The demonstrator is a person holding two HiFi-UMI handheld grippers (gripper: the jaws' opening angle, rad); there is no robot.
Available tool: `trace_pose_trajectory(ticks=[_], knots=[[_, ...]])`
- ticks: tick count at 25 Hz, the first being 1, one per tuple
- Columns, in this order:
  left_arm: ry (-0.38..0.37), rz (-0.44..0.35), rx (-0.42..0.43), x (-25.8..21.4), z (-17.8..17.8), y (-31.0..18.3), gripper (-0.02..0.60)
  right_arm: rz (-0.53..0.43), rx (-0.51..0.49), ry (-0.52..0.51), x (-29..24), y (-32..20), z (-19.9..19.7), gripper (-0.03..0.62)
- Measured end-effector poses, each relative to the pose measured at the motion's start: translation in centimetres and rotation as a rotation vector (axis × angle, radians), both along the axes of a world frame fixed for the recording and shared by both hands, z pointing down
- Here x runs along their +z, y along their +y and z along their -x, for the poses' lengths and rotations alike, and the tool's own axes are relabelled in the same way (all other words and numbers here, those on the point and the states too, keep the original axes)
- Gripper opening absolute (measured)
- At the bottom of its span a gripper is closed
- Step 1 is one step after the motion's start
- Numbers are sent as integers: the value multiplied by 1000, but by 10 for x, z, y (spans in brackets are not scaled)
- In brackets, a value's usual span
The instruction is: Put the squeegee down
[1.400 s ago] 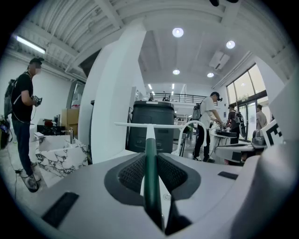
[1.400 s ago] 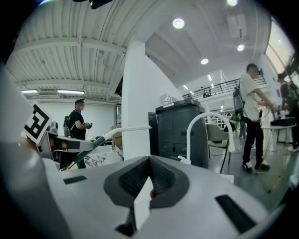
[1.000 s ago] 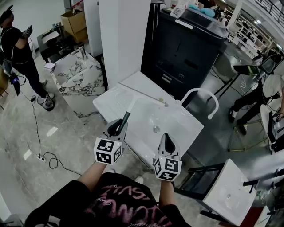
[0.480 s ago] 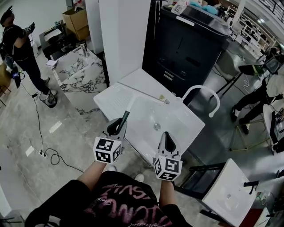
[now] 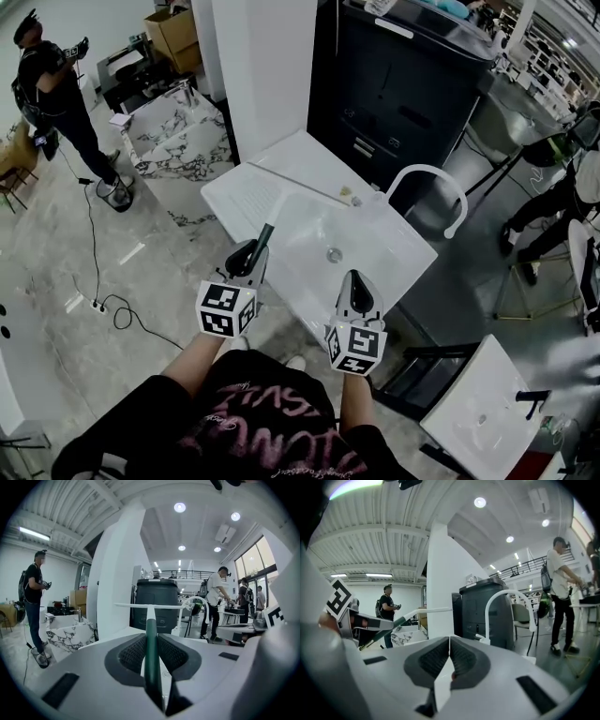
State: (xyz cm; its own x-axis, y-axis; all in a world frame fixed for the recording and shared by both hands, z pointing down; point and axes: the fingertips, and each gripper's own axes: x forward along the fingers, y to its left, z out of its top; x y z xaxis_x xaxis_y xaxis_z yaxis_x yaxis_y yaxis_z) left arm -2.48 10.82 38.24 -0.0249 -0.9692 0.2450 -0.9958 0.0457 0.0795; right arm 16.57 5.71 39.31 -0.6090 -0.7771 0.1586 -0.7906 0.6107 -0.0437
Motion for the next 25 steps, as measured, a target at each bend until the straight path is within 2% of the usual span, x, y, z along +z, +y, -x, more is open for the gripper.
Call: trace_pose_trajectory(ticks=[4,14,25], knots=[[-16,-1,-15,-1,-12,2,84,-6,-33,-2,1,-1,-5,21],[-33,-1,-44,2,-17,1,84,2,-68,-29,6,-7,-7,21],[-28,2,-55,11,-1,-8,84,16,-66,-27,18,-15,2,21]])
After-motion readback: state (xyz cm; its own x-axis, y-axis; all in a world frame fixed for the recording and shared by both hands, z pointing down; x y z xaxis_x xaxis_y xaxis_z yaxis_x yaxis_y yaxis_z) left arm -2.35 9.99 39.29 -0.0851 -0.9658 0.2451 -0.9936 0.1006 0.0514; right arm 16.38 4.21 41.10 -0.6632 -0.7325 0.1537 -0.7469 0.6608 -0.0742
